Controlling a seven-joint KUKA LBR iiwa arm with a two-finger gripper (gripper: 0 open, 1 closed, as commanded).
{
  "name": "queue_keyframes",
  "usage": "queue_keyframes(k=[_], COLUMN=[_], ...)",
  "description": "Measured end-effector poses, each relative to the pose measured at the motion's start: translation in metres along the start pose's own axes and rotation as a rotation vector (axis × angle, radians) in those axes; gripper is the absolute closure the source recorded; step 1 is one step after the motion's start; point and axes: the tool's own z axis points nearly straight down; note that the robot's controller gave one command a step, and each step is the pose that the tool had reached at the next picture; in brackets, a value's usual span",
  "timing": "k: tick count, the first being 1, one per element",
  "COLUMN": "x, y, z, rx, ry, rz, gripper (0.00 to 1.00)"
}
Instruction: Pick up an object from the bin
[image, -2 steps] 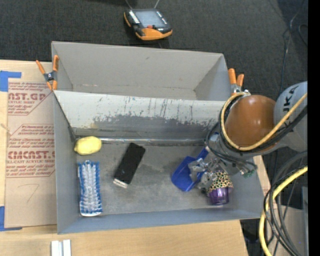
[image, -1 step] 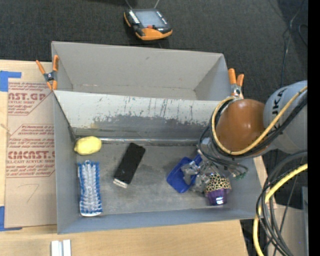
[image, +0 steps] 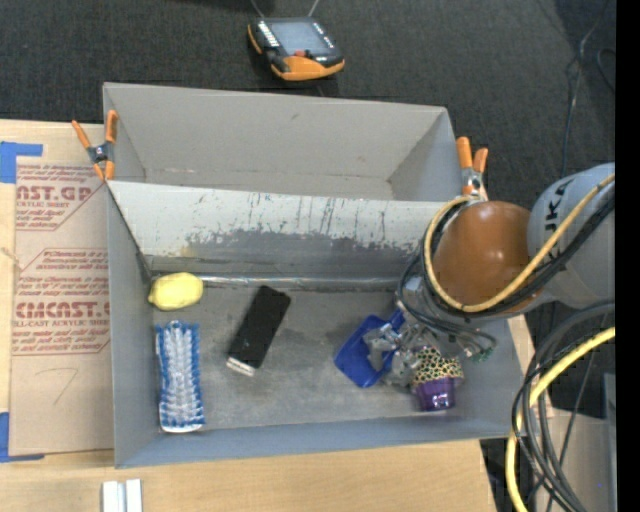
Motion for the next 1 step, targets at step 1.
queue_keyframes(k=[1], x=[0.0000], y=[0.0000], z=[0.0000], rx=[0.000], ry=[0.000], rz=[0.000], gripper=[1.00])
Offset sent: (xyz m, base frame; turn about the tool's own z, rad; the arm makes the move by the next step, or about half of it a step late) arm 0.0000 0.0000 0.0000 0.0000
